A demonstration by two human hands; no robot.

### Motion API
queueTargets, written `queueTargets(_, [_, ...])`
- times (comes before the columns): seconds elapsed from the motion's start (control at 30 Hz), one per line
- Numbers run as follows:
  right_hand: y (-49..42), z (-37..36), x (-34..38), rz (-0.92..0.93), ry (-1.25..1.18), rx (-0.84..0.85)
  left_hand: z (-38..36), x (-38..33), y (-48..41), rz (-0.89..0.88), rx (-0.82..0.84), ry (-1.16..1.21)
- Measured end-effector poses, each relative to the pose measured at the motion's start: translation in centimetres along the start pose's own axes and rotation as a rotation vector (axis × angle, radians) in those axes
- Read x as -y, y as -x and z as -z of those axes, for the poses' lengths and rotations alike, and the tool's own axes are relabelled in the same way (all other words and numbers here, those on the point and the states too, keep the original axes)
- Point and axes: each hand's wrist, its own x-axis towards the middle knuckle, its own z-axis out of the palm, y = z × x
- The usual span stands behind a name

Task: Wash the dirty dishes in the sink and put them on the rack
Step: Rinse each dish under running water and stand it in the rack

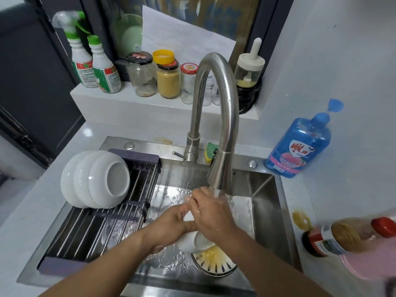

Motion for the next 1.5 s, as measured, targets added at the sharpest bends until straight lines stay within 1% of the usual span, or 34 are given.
queueTargets(0.03, [-0.3, 0.2, 0.0, -0.031, 0.004, 0.024, 0.1, 0.2, 0.2, 0.011, -0.014, 0.065])
queueTargets(0.07, [-0.9, 0.3, -0.4, -0.11, -0.004, 0.044, 0.4, 0.3, 0.4, 0.029, -0.043, 0.123])
queueTargets(0.1, [-1.5, 0.3, -1.0, -0.235, -0.012, 0.06, 0.7, 0.5, 0.7, 0.046, -0.077, 0.169])
queueTargets(0.13, [-1.9, 0.6, -1.4, -0.388, -0.07, 0.05, 1.0, 0.7, 0.8, 0.062, -0.106, 0.211])
queueTargets(0.2, [-2.3, 0.6, -2.3, -0.634, -0.323, -0.025, 1.5, 1.1, 1.2, 0.069, -0.142, 0.295])
queueTargets(0.27, [-2.7, 0.7, -2.9, -0.824, -0.688, -0.128, 1.6, 1.4, 1.4, 0.045, -0.163, 0.403])
queueTargets(0.33, [-2.9, 0.9, -3.1, -0.95, -0.837, -0.197, 1.6, 1.5, 1.6, 0.002, -0.185, 0.56])
queueTargets(0.4, [-3.2, 0.4, -3.3, -1.003, -0.881, -0.162, 1.9, 1.7, 1.8, -0.015, -0.178, 0.724])
queueTargets(0.43, [-3.3, 0.3, -3.4, -1.008, -0.866, -0.164, 2.1, 1.7, 1.9, -0.011, -0.154, 0.752])
queueTargets(0.47, [-3.3, 0.4, -3.3, -1.007, -0.842, -0.14, 2.5, 1.6, 2.1, 0.001, -0.128, 0.723])
queueTargets(0.53, [-3.3, 0.8, -3.1, -0.942, -0.793, -0.165, 3.4, 0.9, 2.2, 0.05, -0.073, 0.527])
queueTargets(0.6, [-3.3, 0.9, -3.0, -0.777, -0.681, -0.079, 4.0, -0.3, 1.7, 0.1, 0.001, 0.32])
queueTargets(0.63, [-3.4, 0.9, -2.7, -0.699, -0.612, -0.004, 4.1, -1.2, 1.3, 0.115, 0.047, 0.255])
queueTargets(0.67, [-3.4, 0.9, -2.2, -0.66, -0.587, 0.065, 4.1, -1.9, 0.7, 0.131, 0.089, 0.21])
queueTargets(0.7, [-3.4, 1.0, -1.8, -0.652, -0.615, 0.113, 3.9, -2.7, 0.2, 0.149, 0.119, 0.172])
queueTargets(0.77, [-3.6, 0.8, -1.1, -0.62, -0.654, 0.143, 3.4, -3.5, -0.7, 0.184, 0.118, 0.13])
queueTargets(0.83, [-3.6, 0.3, -0.8, -0.576, -0.707, -0.005, 2.7, -3.4, -1.0, 0.202, 0.058, 0.199])
queueTargets(0.87, [-3.7, 0.3, -0.4, -0.587, -0.725, -0.121, 2.3, -2.9, -1.1, 0.202, 0.012, 0.272])
queueTargets(0.9, [-3.6, 0.0, 0.1, -0.598, -0.727, -0.186, 1.7, -2.4, -1.1, 0.202, -0.039, 0.349])
queueTargets(0.93, [-3.5, -0.4, 0.4, -0.616, -0.721, -0.212, 1.1, -1.8, -1.2, 0.206, -0.096, 0.423])
queueTargets(0.97, [-3.4, -0.5, 0.9, -0.587, -0.623, -0.174, 0.4, -1.3, -1.3, 0.215, -0.151, 0.504])
queueTargets(1.03, [-2.8, -0.7, 2.2, -0.546, -0.505, -0.099, -0.8, -0.6, -1.6, 0.208, -0.234, 0.697])
queueTargets(1.1, [-2.3, -0.6, 2.9, -0.508, -0.422, 0.039, -1.3, -0.5, -1.7, 0.178, -0.288, 0.873])
queueTargets(1.13, [-2.0, -0.6, 2.8, -0.468, -0.344, 0.111, -1.3, -0.4, -1.8, 0.166, -0.323, 0.923])
queueTargets(1.17, [-1.7, -0.7, 2.6, -0.424, -0.284, 0.145, -1.2, -0.4, -1.8, 0.156, -0.364, 0.951])
queueTargets(1.23, [-1.0, -1.5, 1.9, -0.356, -0.195, 0.162, -0.8, -0.1, -2.1, 0.164, -0.47, 0.985])
queueTargets(1.3, [-0.5, -2.1, 1.2, -0.308, -0.137, 0.117, -0.4, -0.3, -2.4, 0.201, -0.593, 1.035])
queueTargets(1.37, [0.2, -2.8, 1.3, -0.229, -0.145, -0.001, -0.1, -0.6, -2.9, 0.221, -0.682, 1.078])
queueTargets(1.43, [0.6, -3.6, 1.9, -0.161, -0.155, -0.055, 0.1, -0.6, -3.2, 0.223, -0.713, 1.092])
queueTargets(1.5, [0.8, -4.1, 2.2, -0.136, -0.127, -0.085, 0.1, -0.3, -3.4, 0.237, -0.713, 1.084])
